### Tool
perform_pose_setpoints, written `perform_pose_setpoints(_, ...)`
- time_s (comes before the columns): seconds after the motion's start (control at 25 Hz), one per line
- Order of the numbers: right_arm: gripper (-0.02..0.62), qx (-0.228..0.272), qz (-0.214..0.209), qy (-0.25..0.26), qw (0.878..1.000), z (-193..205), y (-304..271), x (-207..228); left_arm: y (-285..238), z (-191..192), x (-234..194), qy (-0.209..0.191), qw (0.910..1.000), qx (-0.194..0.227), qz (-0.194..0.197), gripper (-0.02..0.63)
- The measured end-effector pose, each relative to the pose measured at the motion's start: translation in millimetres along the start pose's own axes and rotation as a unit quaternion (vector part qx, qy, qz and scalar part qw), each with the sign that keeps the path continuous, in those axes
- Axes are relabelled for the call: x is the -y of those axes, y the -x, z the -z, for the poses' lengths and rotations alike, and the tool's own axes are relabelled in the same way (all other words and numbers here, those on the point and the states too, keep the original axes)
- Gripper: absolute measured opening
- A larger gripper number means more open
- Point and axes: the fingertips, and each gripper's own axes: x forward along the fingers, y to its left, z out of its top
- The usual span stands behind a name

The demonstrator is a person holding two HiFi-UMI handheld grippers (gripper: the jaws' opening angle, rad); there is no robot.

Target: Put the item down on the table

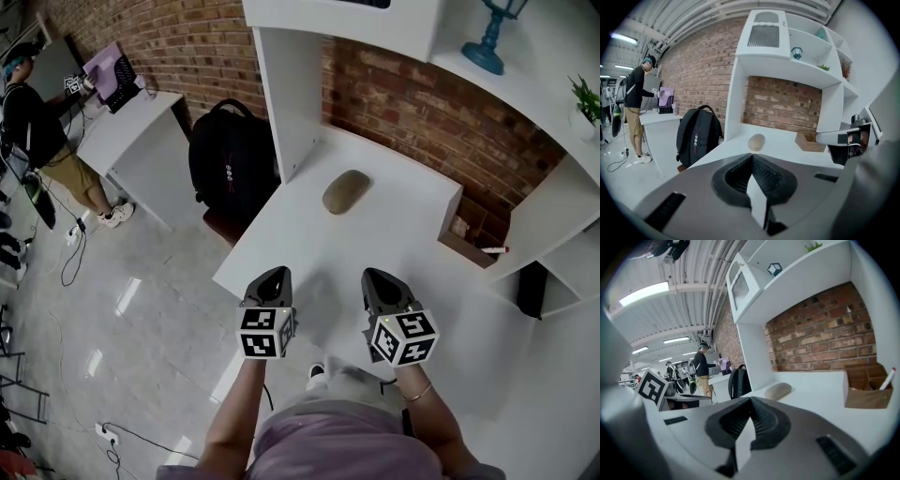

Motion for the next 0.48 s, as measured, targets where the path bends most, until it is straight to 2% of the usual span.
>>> perform_pose_setpoints(0.48, -0.003, 0.006, -0.004, 0.004, 1.0, -2, 9, -4, 21, 5, 4, 0.012, 0.9999, 0.007, -0.006, 0.002)
